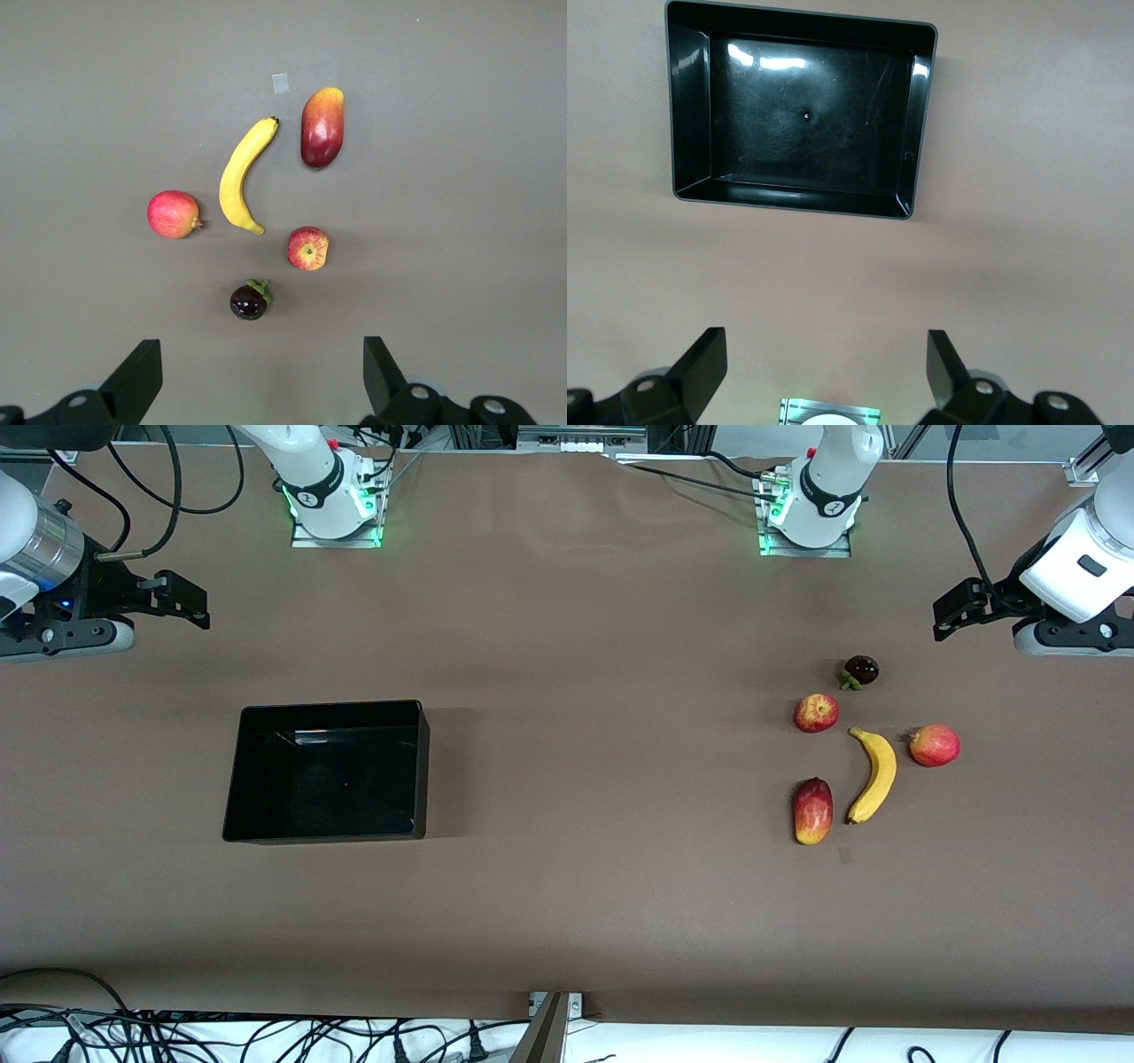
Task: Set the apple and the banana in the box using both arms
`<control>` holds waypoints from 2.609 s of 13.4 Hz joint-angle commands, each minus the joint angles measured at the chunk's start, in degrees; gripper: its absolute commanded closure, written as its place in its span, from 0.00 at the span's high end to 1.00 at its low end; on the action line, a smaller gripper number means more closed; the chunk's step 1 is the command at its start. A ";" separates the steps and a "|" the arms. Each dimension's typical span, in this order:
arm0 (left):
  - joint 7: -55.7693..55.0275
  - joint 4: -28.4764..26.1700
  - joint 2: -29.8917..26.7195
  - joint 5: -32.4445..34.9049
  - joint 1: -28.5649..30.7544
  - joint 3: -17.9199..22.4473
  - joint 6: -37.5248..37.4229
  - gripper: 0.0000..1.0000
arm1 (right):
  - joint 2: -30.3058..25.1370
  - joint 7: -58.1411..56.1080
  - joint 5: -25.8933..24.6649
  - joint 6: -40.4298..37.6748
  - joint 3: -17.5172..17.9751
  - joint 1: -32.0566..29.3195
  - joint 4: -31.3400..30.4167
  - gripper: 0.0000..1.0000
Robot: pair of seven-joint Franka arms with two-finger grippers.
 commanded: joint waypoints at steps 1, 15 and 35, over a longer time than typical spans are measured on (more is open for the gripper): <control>0.11 3.33 1.75 -0.35 -0.25 0.35 -1.79 1.00 | -0.77 0.52 0.33 0.07 0.66 -0.73 -0.25 1.00; 0.11 3.70 4.22 -1.14 -0.25 0.35 -6.36 1.00 | 13.53 -0.53 -1.08 14.97 -4.52 -1.52 -4.46 1.00; 0.46 4.66 5.01 -0.97 -0.34 0.35 -6.71 1.00 | 27.79 -0.27 7.71 32.97 -3.75 -1.17 -5.91 0.00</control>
